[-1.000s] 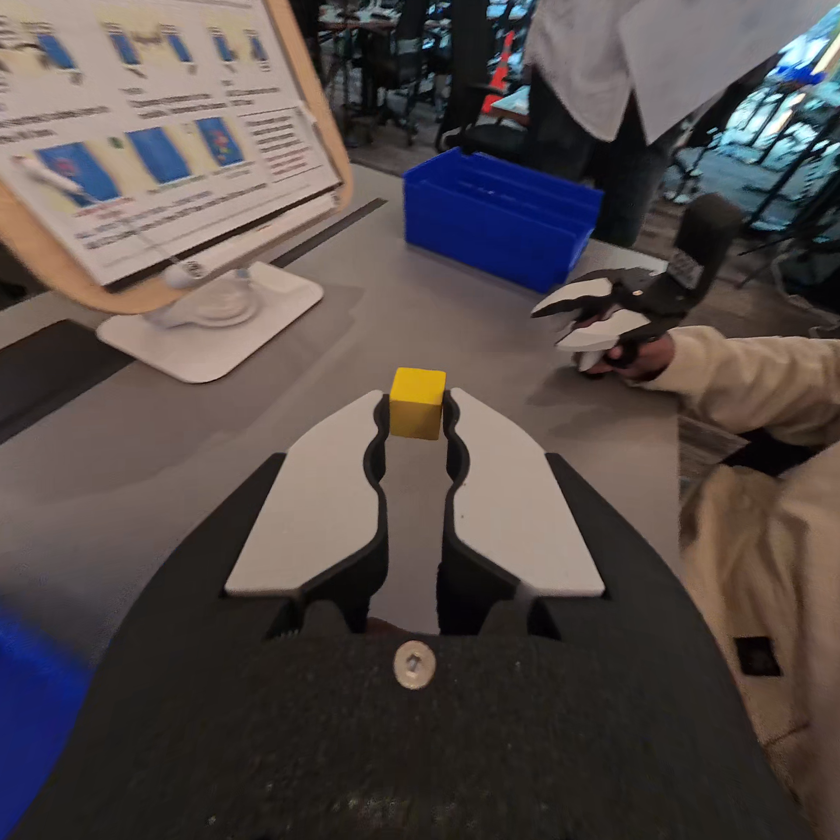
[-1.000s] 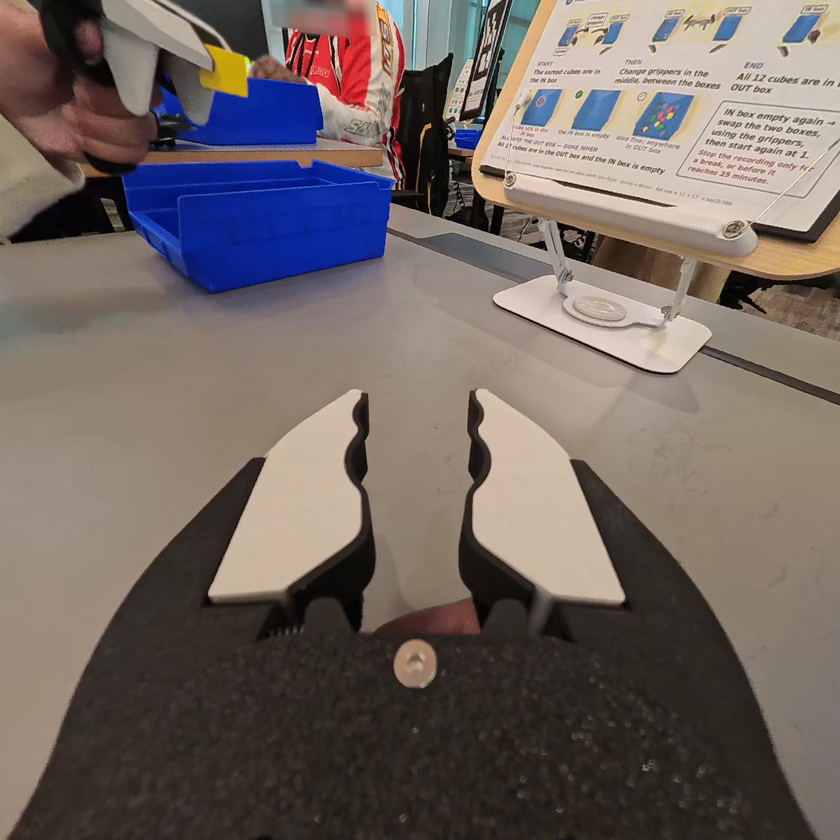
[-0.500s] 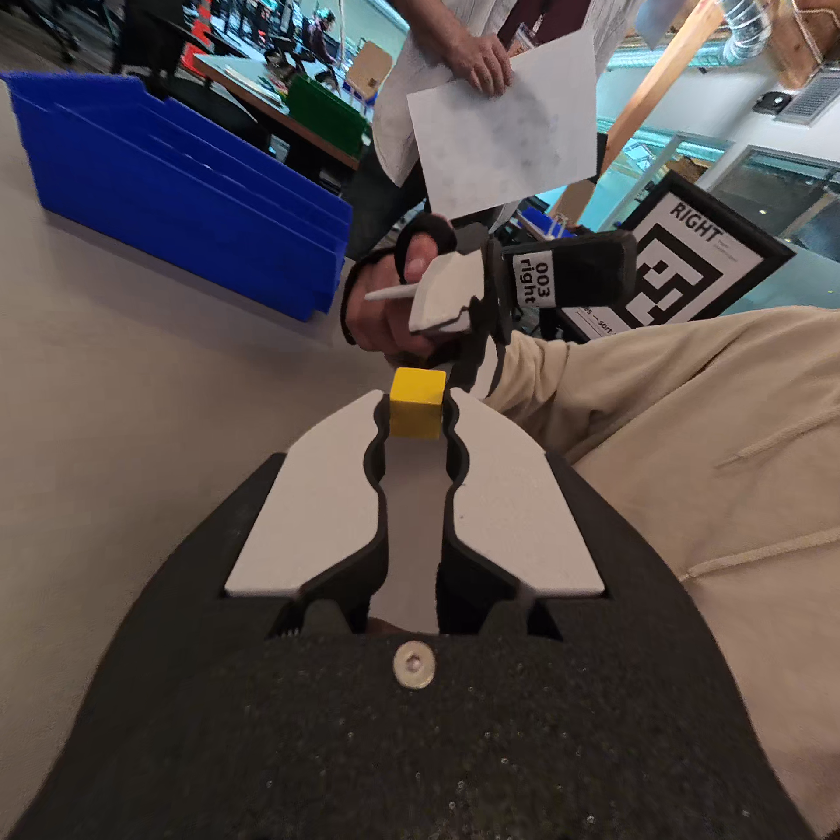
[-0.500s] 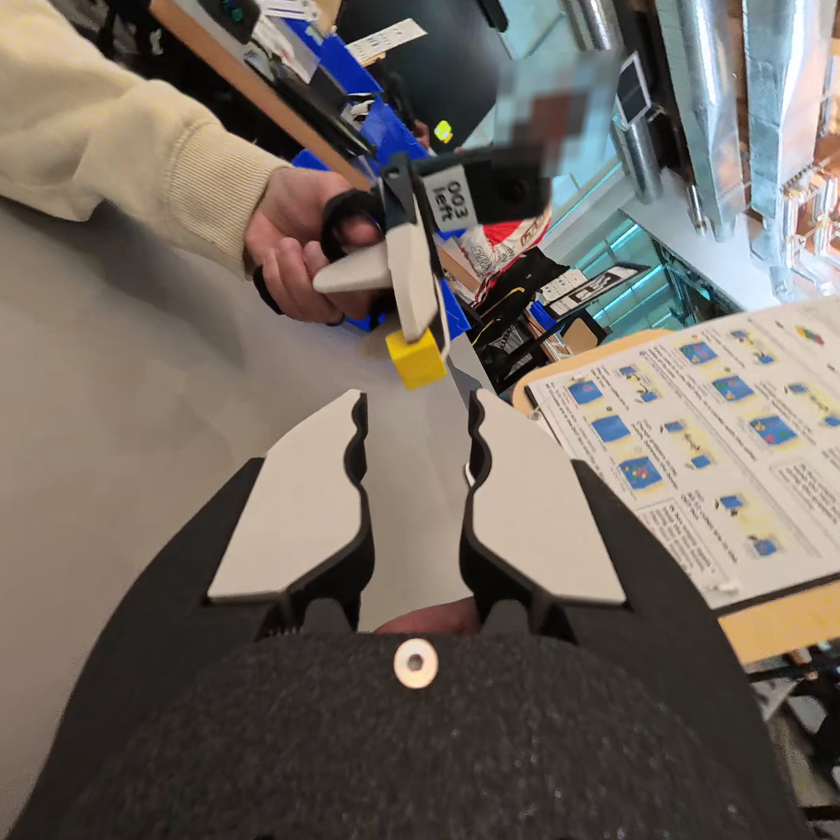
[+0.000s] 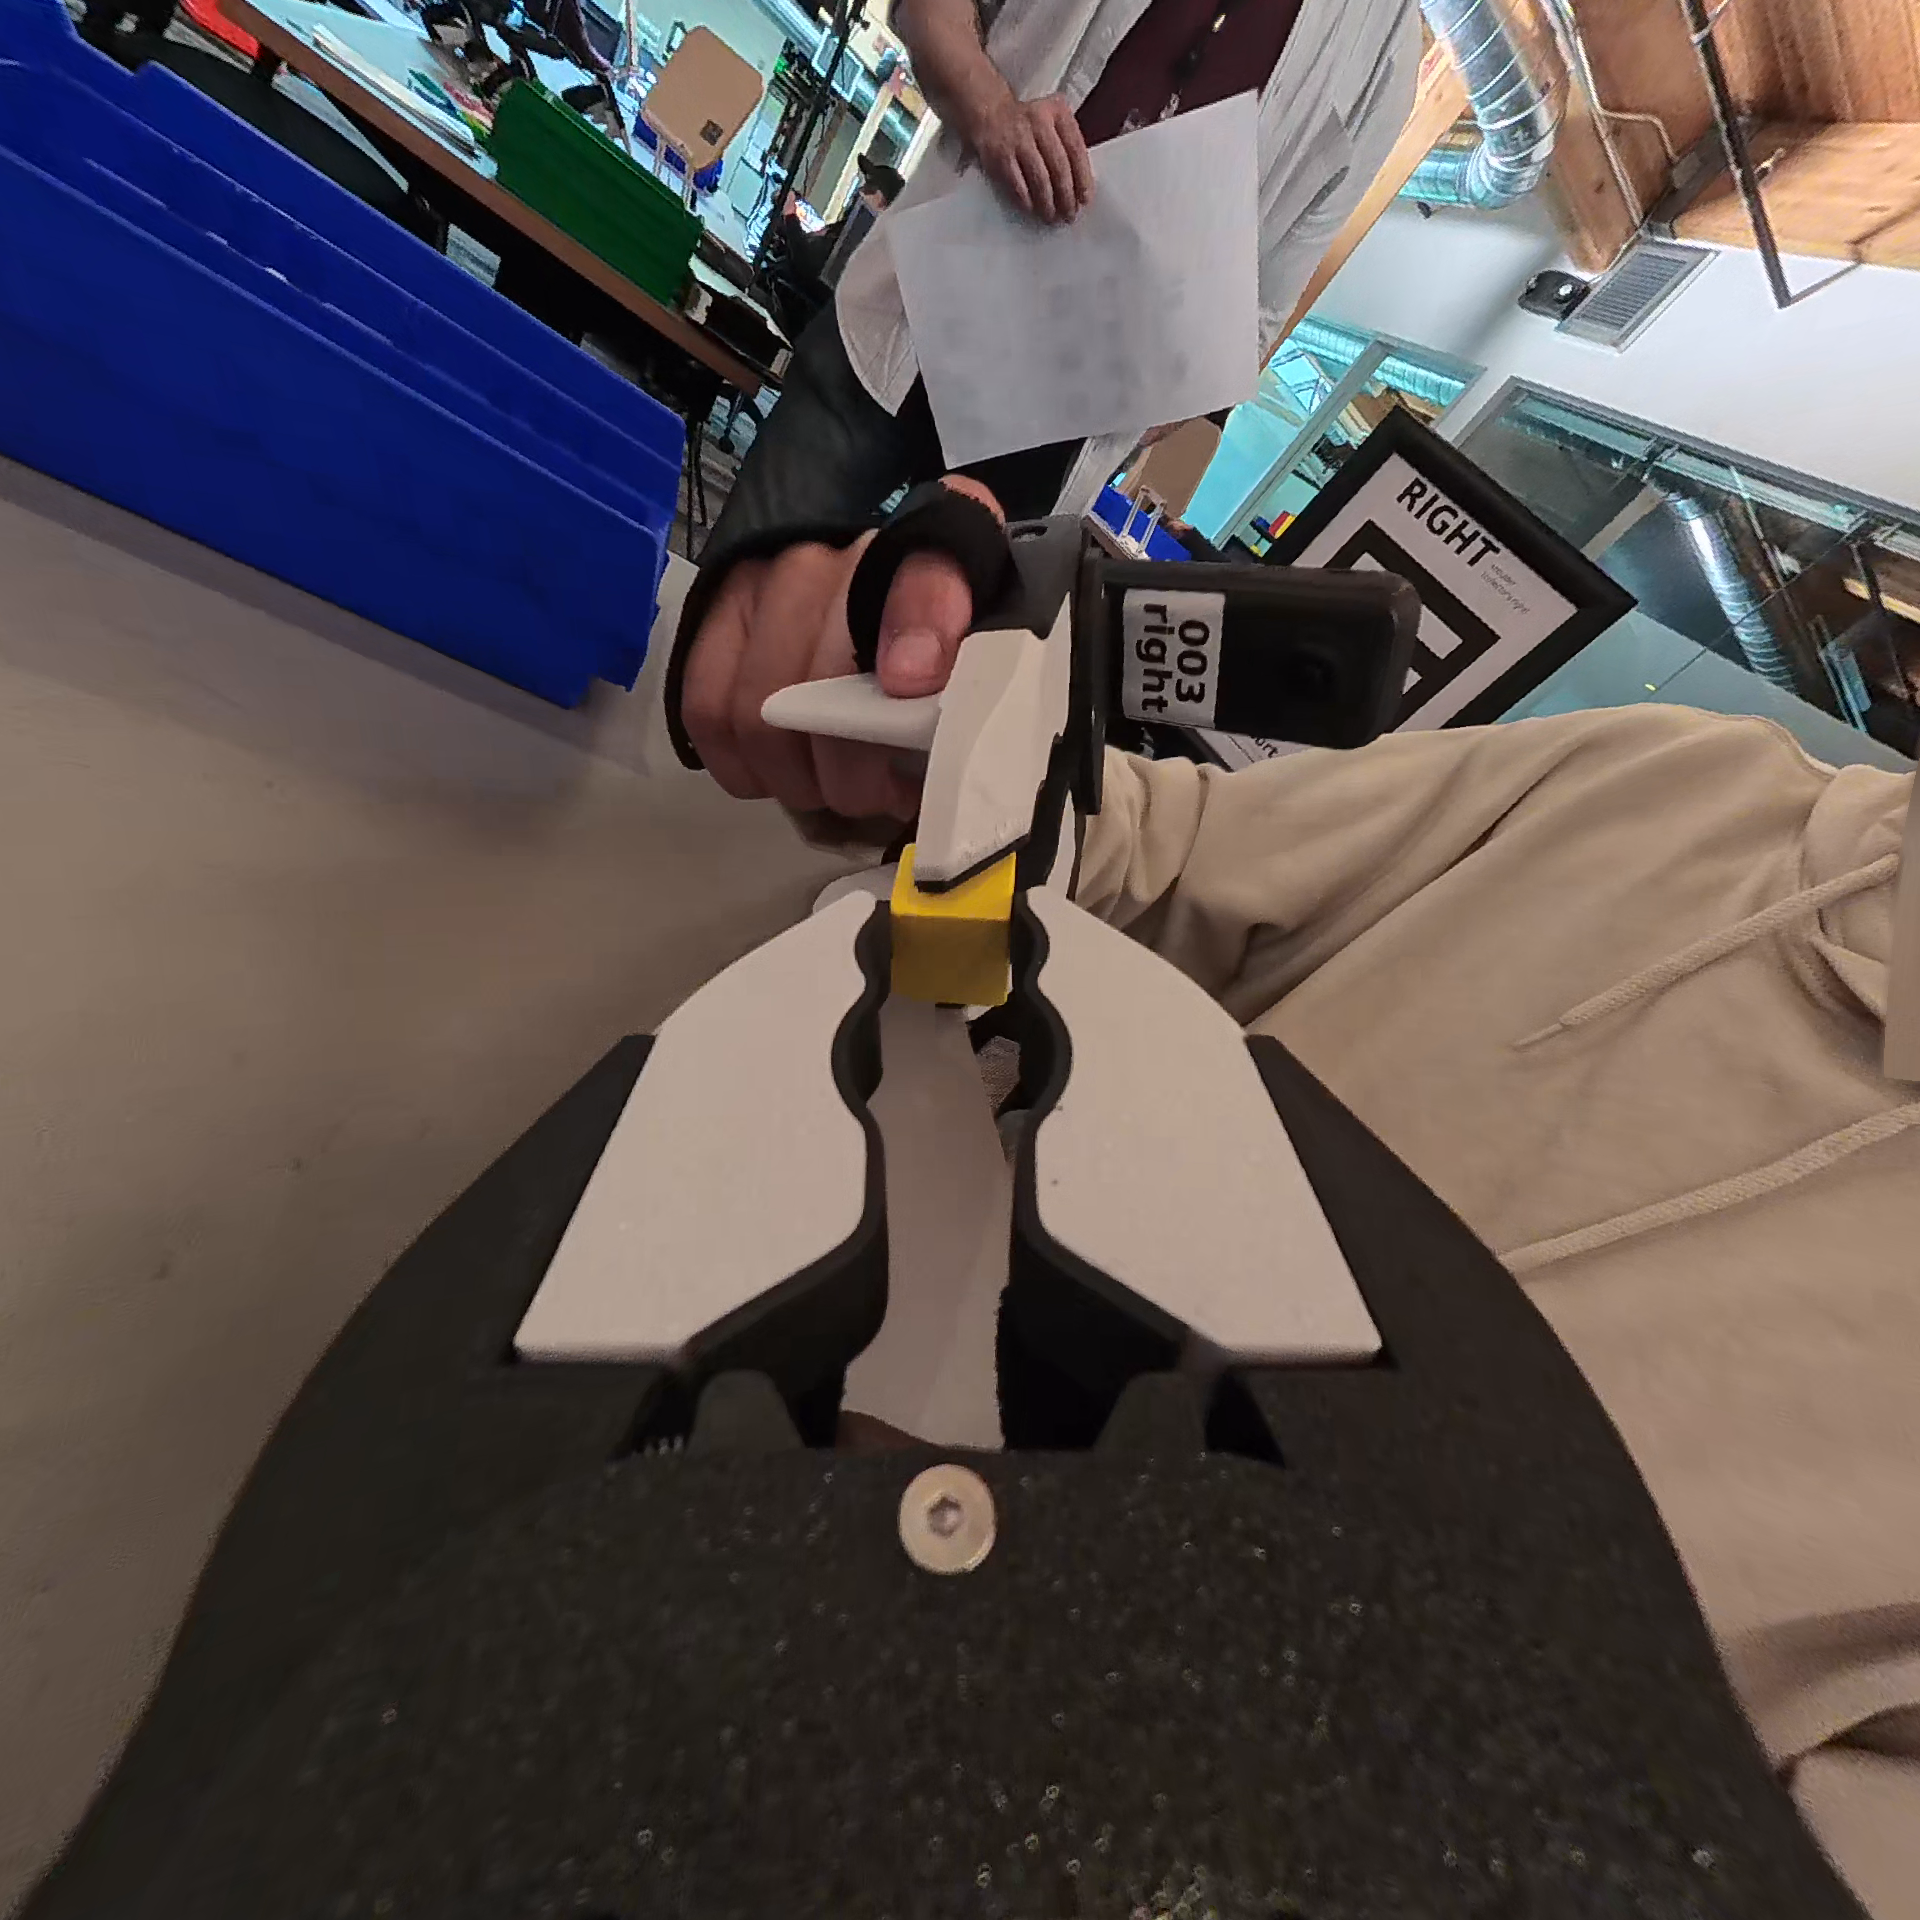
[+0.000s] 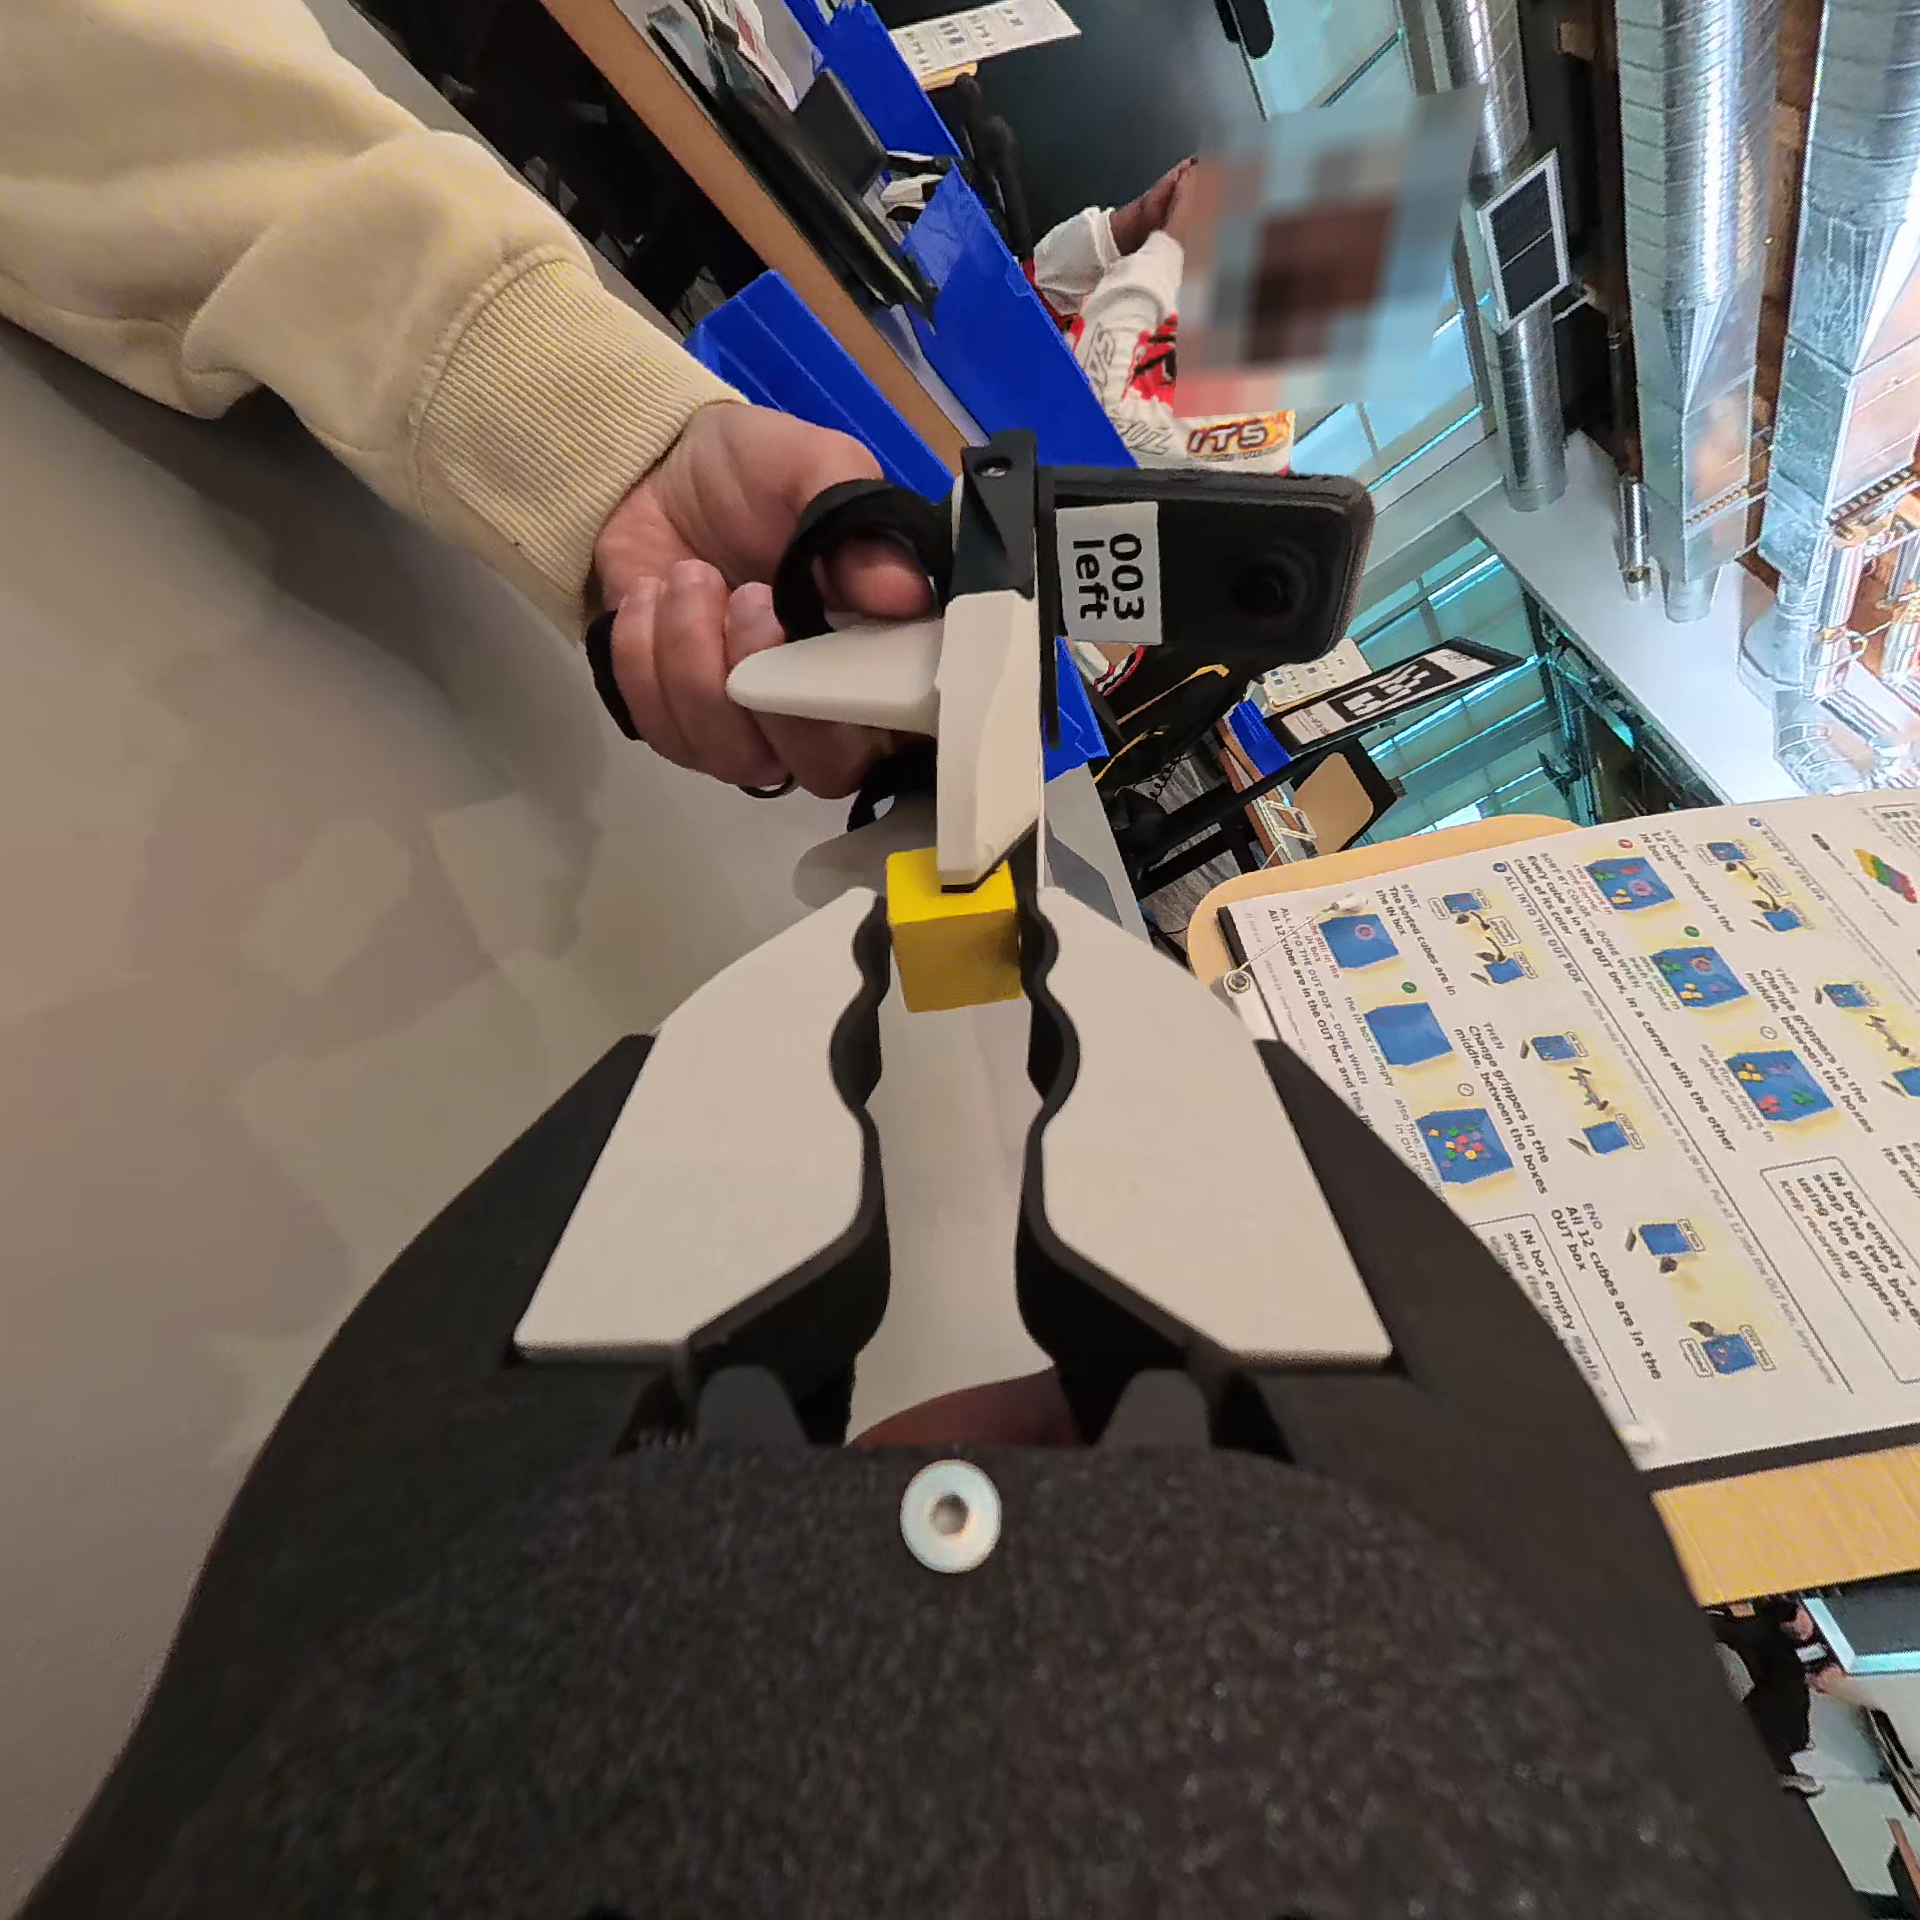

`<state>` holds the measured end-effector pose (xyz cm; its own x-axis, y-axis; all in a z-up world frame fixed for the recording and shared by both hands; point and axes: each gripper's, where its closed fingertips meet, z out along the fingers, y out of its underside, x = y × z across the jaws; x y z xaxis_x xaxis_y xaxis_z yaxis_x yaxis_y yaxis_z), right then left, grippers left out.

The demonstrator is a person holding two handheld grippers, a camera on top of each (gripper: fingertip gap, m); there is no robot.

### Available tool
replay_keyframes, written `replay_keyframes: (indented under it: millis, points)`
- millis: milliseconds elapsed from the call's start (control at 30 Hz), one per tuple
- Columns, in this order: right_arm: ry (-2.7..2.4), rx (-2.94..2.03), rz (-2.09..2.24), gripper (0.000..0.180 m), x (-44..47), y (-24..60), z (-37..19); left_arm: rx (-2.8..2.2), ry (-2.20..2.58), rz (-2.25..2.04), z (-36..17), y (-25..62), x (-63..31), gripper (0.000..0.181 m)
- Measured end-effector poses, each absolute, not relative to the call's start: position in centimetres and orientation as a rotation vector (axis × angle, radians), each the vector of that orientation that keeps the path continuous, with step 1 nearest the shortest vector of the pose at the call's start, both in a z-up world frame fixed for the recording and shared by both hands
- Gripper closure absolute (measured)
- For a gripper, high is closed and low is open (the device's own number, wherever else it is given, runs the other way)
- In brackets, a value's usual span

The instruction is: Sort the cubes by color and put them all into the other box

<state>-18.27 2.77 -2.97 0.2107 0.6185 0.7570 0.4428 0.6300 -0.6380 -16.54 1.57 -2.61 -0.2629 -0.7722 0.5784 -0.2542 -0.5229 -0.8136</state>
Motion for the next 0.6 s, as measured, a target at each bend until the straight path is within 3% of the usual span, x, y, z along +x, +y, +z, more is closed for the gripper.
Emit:
replay_keyframes:
  millis: [133,267,400,500,600]
  points:
    - [-1.415,-0.973,0.168,0.156,-18.4,2.7,-3.0,-1.593,1.202,-1.877,-2.2,1.5,-17.0,0.157]
    - [-1.365,-1.024,0.193,0.157,-17.7,2.8,-3.2,-1.618,1.065,-1.804,-1.7,2.3,-18.4,0.135]
    - [-1.236,-1.142,0.199,0.157,-15.7,3.6,-4.0,-1.77,0.866,-1.305,-4.1,5.2,-20.6,0.116]
    - [-1.089,-1.251,0.218,0.157,-13.6,4.5,-4.7,-1.867,0.69,-0.868,-6.5,7.2,-23.7,0.115]
    - [-1.0,-1.343,0.265,0.157,-12.4,5.0,-5.8,-1.893,0.562,-0.705,-7.7,7.0,-26.0,0.115]
